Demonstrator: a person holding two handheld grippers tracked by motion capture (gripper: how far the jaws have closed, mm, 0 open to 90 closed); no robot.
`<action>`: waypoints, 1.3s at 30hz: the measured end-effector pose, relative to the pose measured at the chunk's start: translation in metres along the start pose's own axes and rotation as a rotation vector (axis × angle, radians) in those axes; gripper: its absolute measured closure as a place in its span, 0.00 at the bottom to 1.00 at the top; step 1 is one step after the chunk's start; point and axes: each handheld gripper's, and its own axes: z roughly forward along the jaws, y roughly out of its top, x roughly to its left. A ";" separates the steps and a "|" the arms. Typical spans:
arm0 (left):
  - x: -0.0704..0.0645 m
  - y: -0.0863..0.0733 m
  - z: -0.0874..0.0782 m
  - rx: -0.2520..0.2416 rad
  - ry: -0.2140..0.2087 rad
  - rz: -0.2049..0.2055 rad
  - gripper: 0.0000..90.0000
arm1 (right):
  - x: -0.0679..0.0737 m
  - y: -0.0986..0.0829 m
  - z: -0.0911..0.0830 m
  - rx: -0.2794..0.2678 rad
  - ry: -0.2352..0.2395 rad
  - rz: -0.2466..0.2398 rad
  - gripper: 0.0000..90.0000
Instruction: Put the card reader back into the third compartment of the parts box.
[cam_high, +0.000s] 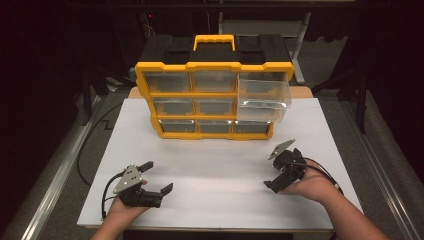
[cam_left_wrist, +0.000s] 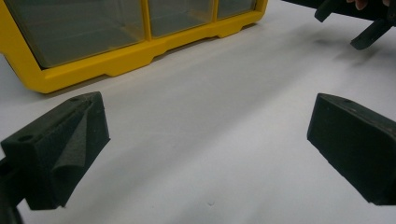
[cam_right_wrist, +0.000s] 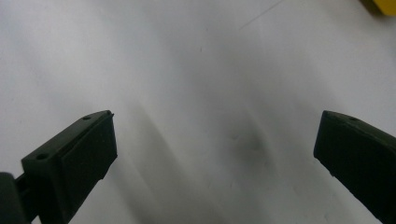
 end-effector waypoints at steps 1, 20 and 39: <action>0.000 0.000 0.000 0.000 0.001 0.001 0.00 | 0.000 -0.001 0.001 -0.021 0.001 0.008 0.00; 0.003 0.000 0.000 -0.004 0.008 -0.025 0.00 | 0.016 -0.022 0.007 -0.462 -0.015 0.188 0.00; 0.005 0.001 0.001 -0.007 0.030 -0.048 0.00 | 0.028 -0.053 -0.005 -0.730 -0.088 0.285 0.00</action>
